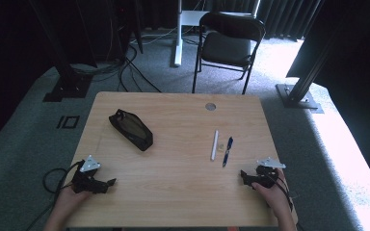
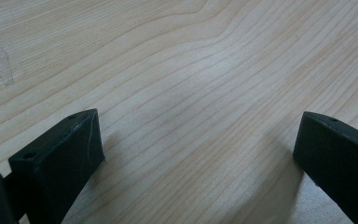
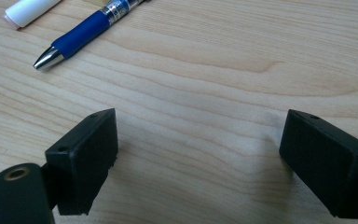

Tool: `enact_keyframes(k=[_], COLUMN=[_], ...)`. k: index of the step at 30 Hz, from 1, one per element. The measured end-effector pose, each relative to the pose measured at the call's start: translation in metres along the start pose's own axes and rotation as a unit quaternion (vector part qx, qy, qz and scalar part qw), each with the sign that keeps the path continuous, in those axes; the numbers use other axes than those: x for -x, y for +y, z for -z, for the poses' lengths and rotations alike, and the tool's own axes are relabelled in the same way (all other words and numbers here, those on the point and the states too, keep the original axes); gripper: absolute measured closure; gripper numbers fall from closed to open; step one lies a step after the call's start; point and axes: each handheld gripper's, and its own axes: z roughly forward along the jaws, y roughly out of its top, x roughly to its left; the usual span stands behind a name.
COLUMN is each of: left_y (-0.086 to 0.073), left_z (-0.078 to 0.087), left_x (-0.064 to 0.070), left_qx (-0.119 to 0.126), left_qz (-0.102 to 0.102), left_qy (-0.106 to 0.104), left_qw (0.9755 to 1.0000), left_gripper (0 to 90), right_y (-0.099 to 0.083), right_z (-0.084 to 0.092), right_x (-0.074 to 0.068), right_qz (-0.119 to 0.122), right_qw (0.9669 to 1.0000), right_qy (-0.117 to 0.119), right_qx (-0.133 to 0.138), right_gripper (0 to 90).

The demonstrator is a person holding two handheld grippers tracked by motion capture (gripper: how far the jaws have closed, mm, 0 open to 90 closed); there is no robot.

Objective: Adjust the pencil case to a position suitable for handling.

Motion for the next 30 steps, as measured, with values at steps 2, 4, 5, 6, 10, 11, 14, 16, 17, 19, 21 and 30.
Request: enact_keyframes(k=[2,4,5,6,10,11,14,16,17,19,21,30], left_y=[0.0,0.0,0.0,0.0,-0.001,-0.001,-0.001,-0.001,-0.001,-0.001,-0.001,-0.001], left_z=[0.0,0.0,0.0,0.0,0.001,0.001,0.001,0.001,0.001,0.001,0.001,0.001], left_x=[0.0,0.0,0.0,0.0,0.0,0.0,0.0,0.0,0.0,0.0,0.0,0.0], left_qx=[0.0,0.0,0.0,0.0,0.0,-0.001,0.0,0.0,0.0,0.0,0.0,0.0], left_qz=[-0.001,-0.001,0.0,0.0,-0.004,-0.004,-0.004,-0.004,-0.004,-0.004,-0.004,-0.004], left_qy=[-0.001,-0.001,0.001,0.001,-0.002,-0.002,-0.003,-0.003,-0.003,-0.003,-0.003,-0.003], left_qw=[1.0,1.0,1.0,1.0,1.0,1.0,1.0,1.0,1.0,1.0,1.0,1.0], left_gripper=[1.6,1.6,1.6,1.7,1.6,1.6,1.6,1.6,1.6,1.6,1.6,1.6], right_y=[0.0,0.0,0.0,0.0,0.001,0.001,0.003,0.006,0.008,0.014,0.021,0.055], right_z=[0.0,0.0,0.0,0.0,-0.001,-0.001,-0.002,-0.002,-0.001,0.0,0.002,-0.003], right_x=[0.0,0.0,0.0,0.0,-0.002,-0.003,-0.008,-0.013,-0.016,-0.023,-0.031,-0.067], right_qz=[0.0,0.0,0.0,0.0,-0.005,-0.005,-0.022,-0.017,-0.013,-0.007,-0.007,0.037], right_qw=[1.0,1.0,1.0,1.0,1.0,1.0,0.9996,0.9994,0.9994,0.9989,0.9979,0.9929], right_qy=[0.0,0.0,0.0,-0.001,-0.004,-0.004,0.016,0.027,0.029,0.039,0.053,0.09], right_qx=[0.0,0.0,0.0,0.0,0.001,0.001,0.008,0.009,0.014,0.024,0.035,0.068], right_gripper=[11.0,11.0,11.0,11.1,11.1,11.1,11.1,11.1,11.1,11.1,11.1,13.0])
